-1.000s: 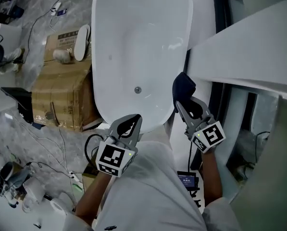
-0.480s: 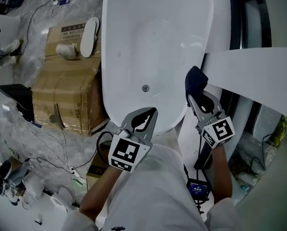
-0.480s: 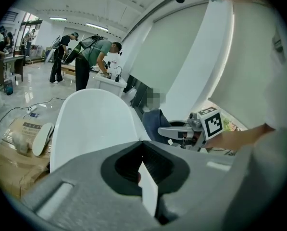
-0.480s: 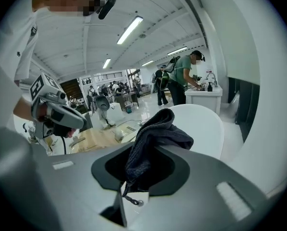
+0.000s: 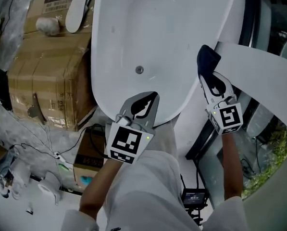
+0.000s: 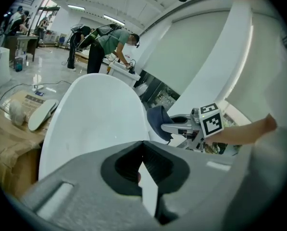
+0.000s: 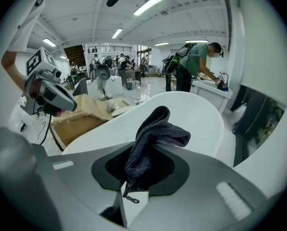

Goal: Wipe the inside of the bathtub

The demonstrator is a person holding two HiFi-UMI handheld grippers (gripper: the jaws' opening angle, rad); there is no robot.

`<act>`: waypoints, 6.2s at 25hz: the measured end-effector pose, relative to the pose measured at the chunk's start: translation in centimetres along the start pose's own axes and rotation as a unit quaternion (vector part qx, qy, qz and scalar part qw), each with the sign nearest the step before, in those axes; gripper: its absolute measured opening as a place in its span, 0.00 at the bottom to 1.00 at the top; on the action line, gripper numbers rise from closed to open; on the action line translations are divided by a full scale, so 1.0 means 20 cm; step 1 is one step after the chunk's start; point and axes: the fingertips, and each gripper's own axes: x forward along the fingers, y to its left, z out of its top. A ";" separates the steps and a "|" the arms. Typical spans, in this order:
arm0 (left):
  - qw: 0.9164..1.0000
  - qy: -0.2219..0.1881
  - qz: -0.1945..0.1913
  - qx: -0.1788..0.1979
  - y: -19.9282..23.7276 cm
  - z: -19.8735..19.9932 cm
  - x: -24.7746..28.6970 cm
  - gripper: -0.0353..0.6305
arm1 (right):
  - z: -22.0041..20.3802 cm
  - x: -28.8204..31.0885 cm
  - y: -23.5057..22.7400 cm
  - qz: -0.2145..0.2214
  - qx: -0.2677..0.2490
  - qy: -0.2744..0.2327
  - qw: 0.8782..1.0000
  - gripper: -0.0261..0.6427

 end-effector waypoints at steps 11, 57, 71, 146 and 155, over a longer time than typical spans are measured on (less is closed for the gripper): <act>0.999 -0.014 -0.003 -0.036 0.09 -0.18 0.40 0.05 | -0.23 0.27 -0.17 0.027 0.008 0.048 0.998 0.15; 0.964 -0.007 0.053 -0.259 0.34 -0.78 1.43 0.05 | -0.94 1.08 -0.82 0.071 -0.502 0.353 0.787 0.14; 0.966 -0.005 0.055 -0.253 0.33 -0.79 1.50 0.05 | -1.26 1.12 -0.93 0.112 -0.507 0.467 0.716 0.14; 0.973 0.038 0.046 -0.222 0.31 -1.19 1.24 0.05 | -1.91 0.67 0.25 0.292 -0.092 0.718 0.626 0.14; 0.973 0.061 0.056 -0.217 0.32 -1.30 1.17 0.05 | -2.03 0.62 0.46 0.307 -0.040 0.726 0.614 0.14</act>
